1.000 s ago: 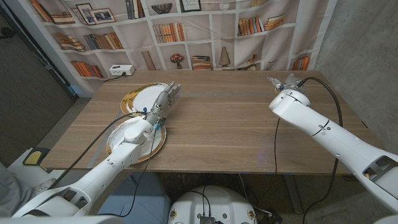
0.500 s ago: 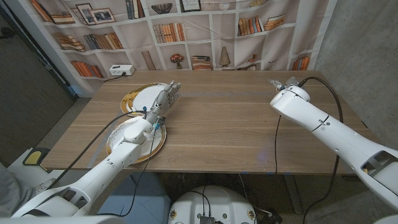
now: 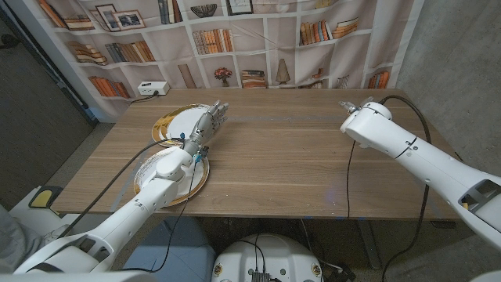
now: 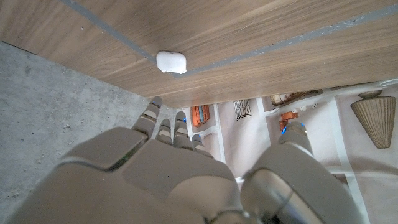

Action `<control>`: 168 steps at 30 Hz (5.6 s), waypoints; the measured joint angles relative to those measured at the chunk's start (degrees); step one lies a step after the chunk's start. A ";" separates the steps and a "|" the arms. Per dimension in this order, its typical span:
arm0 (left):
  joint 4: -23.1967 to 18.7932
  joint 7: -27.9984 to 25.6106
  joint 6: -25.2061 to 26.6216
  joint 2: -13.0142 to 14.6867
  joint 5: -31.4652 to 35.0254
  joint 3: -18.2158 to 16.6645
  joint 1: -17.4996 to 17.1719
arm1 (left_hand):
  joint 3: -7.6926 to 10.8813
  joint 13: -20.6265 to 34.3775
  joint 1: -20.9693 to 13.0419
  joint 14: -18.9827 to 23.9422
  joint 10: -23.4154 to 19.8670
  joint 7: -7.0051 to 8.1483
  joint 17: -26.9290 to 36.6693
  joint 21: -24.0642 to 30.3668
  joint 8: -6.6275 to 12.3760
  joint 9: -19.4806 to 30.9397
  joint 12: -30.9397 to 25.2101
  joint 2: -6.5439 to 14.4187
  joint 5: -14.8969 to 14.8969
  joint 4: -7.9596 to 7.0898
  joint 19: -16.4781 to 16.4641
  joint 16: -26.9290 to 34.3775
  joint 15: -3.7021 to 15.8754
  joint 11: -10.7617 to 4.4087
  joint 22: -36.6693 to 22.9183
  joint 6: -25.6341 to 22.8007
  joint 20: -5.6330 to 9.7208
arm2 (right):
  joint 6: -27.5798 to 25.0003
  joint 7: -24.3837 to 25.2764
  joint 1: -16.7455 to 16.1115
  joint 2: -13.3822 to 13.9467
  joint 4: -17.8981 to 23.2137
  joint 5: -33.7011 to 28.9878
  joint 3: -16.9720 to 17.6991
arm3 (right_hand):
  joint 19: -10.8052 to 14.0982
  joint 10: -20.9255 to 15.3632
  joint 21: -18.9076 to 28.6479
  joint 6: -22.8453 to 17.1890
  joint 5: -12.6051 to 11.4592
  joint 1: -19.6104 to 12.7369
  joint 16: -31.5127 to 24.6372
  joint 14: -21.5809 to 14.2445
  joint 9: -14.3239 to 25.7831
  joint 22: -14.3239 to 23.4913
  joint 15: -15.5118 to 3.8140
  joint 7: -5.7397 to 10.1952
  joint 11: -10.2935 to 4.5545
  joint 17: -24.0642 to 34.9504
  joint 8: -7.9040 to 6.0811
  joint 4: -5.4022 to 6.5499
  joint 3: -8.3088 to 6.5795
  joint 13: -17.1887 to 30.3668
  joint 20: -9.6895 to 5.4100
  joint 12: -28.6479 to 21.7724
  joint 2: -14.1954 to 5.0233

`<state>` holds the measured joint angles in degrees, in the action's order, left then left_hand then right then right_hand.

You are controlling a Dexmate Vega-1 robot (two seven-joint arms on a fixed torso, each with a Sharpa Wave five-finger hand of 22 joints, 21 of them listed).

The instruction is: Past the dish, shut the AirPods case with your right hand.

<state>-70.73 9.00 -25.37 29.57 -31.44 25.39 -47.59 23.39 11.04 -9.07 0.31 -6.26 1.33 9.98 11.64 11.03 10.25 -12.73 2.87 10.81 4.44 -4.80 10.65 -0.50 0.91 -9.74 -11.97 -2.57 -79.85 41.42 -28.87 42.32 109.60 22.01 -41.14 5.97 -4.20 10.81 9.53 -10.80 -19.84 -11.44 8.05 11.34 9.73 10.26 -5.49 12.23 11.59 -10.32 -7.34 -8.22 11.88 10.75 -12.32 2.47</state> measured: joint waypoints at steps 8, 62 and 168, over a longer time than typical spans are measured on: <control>-0.17 -0.08 0.14 0.07 0.13 0.14 -0.02 | 0.00 0.00 0.00 0.00 -0.15 0.00 0.00 0.00 0.00 0.00 0.00 0.00 0.00 0.00 0.00 0.00 0.00 0.16 0.00 0.00 0.00 | -0.05 10.21 6.46 2.44 -3.17 14.17 -5.57 | 0.66 -3.67 0.08 0.40 0.00 0.00 -0.28 -1.26 0.00 0.00 0.80 -0.99 0.02 0.00 -0.29 0.24 0.24 0.27 0.65 -1.11 0.00; -4.58 -1.52 0.01 1.66 0.18 -0.62 -3.32 | -0.24 0.00 -0.21 -0.32 -0.50 0.31 0.00 -0.31 0.00 0.00 0.00 0.21 -0.22 0.23 0.52 0.00 0.30 -0.10 0.00 -0.31 -0.09 | -0.15 22.56 19.81 5.19 -11.74 40.36 -16.89 | 2.66 -7.38 0.22 0.40 -0.22 -0.31 -1.48 -4.86 -0.02 0.00 0.23 -0.96 0.03 -0.01 -0.87 0.32 0.79 0.72 0.66 -1.82 -0.31; -10.92 -4.41 -1.73 4.71 0.50 -3.60 -8.55 | -0.32 0.00 0.03 -0.11 -1.23 0.41 0.00 -0.61 0.00 0.00 0.00 0.44 -0.22 0.78 0.72 0.00 0.50 -0.43 0.00 -1.02 0.12 | -0.14 22.58 30.79 -3.91 -34.43 46.34 -25.65 | 5.05 -12.35 0.22 0.40 -0.22 -3.10 -1.21 -6.65 -0.02 0.00 0.29 -0.95 0.13 0.40 -1.34 -0.40 0.07 1.04 0.50 -2.44 -3.10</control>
<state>-81.65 4.59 -27.10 34.29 -30.94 21.79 -56.14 23.08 11.04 -9.04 0.20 -7.49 1.74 9.98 11.04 11.03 10.25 -12.73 3.32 10.59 5.22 -4.08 10.64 0.00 0.49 -9.74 -12.99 -2.45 -79.98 64.00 1.91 38.42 75.17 68.35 -66.79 11.02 -16.55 11.03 9.93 -11.02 -22.94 -12.65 1.40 11.31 9.73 10.55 -6.44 12.35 11.99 -11.66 -7.75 -8.15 12.92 11.25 -14.76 -0.63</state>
